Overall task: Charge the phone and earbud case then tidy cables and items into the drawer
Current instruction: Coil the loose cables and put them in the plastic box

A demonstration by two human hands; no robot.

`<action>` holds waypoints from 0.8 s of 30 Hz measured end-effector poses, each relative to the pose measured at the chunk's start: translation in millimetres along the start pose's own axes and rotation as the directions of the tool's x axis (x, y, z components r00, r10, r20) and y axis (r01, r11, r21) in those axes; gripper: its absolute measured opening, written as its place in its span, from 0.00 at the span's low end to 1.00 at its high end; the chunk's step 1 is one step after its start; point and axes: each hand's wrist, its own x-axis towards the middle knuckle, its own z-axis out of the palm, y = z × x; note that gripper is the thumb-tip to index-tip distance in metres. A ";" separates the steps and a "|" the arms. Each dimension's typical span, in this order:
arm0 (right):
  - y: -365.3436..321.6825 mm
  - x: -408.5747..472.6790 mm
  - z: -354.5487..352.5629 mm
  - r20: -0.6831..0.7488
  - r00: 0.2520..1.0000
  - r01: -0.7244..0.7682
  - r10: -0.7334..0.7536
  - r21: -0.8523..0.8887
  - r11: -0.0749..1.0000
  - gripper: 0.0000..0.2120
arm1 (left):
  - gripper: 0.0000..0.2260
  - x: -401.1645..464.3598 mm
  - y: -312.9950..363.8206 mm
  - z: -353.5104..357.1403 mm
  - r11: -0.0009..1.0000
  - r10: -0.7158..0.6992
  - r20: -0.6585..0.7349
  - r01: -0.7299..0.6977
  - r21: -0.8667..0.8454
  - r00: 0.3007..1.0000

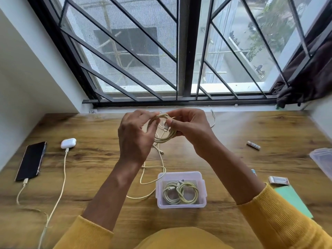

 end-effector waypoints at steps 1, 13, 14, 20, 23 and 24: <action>0.4 0.2 -0.6 0.003 1.000 0.005 -0.005 0.000 1.000 0.07 | 0.09 0.9 0.3 0.0 0.999 -0.012 0.010 0.013 -0.049 1.000; 3.7 4.7 -3.0 -0.038 0.988 0.136 -0.151 -0.254 0.958 0.10 | 0.13 5.3 -0.9 -7.9 0.437 -0.341 0.485 0.593 -0.677 0.805; 4.4 5.3 -2.9 -0.039 0.986 0.145 -0.162 -0.272 0.951 0.10 | 0.12 5.8 0.6 -9.8 0.370 -0.348 0.528 0.631 -0.682 0.775; 8.8 4.2 -2.5 -0.035 0.982 0.163 -0.184 -0.323 0.932 0.11 | 0.15 7.9 8.3 -16.4 0.017 -0.365 0.674 0.728 -0.685 0.643; 10.4 4.9 -2.1 -0.046 0.983 0.153 -0.178 -0.333 0.931 0.12 | 0.11 5.2 8.2 -15.5 -0.126 -0.339 0.716 0.724 -0.678 0.611; 11.1 5.3 -2.8 -0.059 0.982 0.148 -0.177 -0.336 0.930 0.12 | 0.11 4.3 7.7 -15.1 -0.172 -0.329 0.728 0.720 -0.673 0.602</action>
